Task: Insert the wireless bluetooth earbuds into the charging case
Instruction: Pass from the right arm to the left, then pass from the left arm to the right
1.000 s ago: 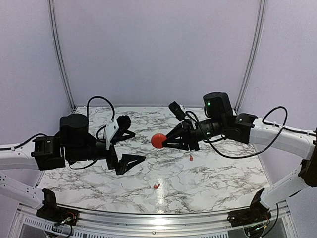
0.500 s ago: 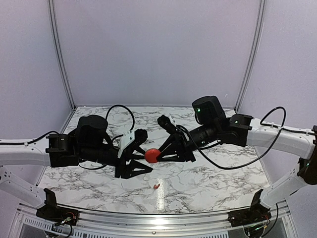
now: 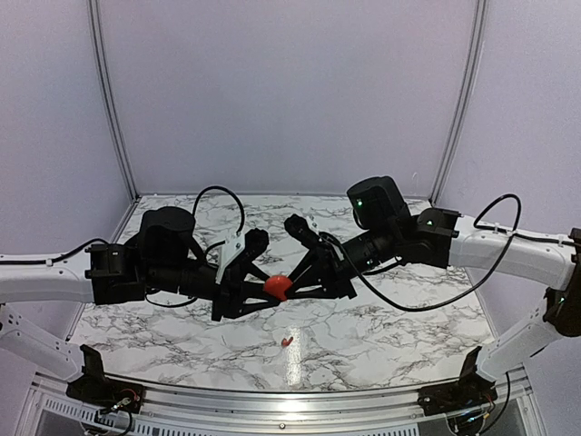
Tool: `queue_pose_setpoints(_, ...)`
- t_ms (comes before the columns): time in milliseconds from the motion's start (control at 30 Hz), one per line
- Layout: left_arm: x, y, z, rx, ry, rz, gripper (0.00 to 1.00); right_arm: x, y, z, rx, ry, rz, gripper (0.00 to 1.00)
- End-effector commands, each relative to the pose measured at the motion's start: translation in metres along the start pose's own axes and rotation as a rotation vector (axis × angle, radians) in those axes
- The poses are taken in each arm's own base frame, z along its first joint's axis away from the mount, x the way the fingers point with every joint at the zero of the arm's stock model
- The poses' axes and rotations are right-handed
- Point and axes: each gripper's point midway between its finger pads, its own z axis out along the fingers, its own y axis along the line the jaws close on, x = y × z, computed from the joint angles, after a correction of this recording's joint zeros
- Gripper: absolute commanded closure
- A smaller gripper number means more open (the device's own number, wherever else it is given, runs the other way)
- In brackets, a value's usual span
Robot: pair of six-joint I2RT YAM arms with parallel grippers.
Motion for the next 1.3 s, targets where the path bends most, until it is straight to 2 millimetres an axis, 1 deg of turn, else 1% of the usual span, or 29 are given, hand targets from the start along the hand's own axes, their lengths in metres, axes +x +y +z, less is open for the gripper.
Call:
queue_pose_setpoints(0,-0.017,0.001,-0.003,0.007,-0.064,0.013,0.67,-0.013,0.001,0.000,0.002,-0.014,-0.032,0.94)
queue_pose_setpoints(233,-0.013,0.001,-0.004,0.001,-0.086,0.026,0.85,-0.015,0.000,-0.001,0.012,-0.018,-0.037,0.93)
queue_pose_setpoints(333,-0.014,-0.001,-0.009,-0.006,-0.126,0.046,0.94,-0.020,-0.003,-0.004,0.037,-0.034,-0.035,0.77)
queue_pose_setpoints(400,-0.017,0.000,-0.016,-0.026,-0.174,0.060,1.00,-0.025,-0.005,-0.007,0.060,-0.052,-0.038,0.69)
queue_pose_setpoints(467,-0.020,-0.002,-0.024,-0.031,-0.233,0.072,1.00,-0.030,-0.011,-0.010,0.099,-0.073,-0.039,0.67)
queue_pose_setpoints(500,-0.027,-0.004,-0.029,-0.030,-0.283,0.083,1.00,-0.033,-0.015,-0.013,0.118,-0.087,-0.040,0.66)
queue_pose_setpoints(600,-0.030,-0.012,-0.038,-0.013,-0.360,0.113,1.00,-0.044,-0.028,-0.021,0.173,-0.133,-0.031,0.64)
queue_pose_setpoints(667,-0.032,-0.013,-0.041,-0.015,-0.392,0.119,1.00,-0.053,-0.034,-0.029,0.194,-0.173,-0.026,0.63)
queue_pose_setpoints(733,-0.032,-0.011,-0.043,-0.030,-0.408,0.120,1.00,-0.061,-0.028,-0.035,0.171,-0.211,-0.054,0.58)
queue_pose_setpoints(800,-0.036,-0.007,-0.048,-0.058,-0.442,0.116,1.00,-0.063,-0.018,-0.035,0.132,-0.229,-0.084,0.52)
queue_pose_setpoints(833,-0.039,-0.006,-0.051,-0.071,-0.465,0.118,1.00,-0.064,-0.013,-0.034,0.113,-0.232,-0.098,0.51)
queue_pose_setpoints(967,-0.049,-0.003,-0.061,-0.097,-0.537,0.107,1.00,-0.064,0.001,-0.025,0.067,-0.233,-0.137,0.52)
queue_pose_setpoints(1267,-0.050,-0.005,-0.059,-0.087,-0.538,0.112,1.00,-0.074,0.011,-0.016,0.028,-0.232,-0.169,0.54)
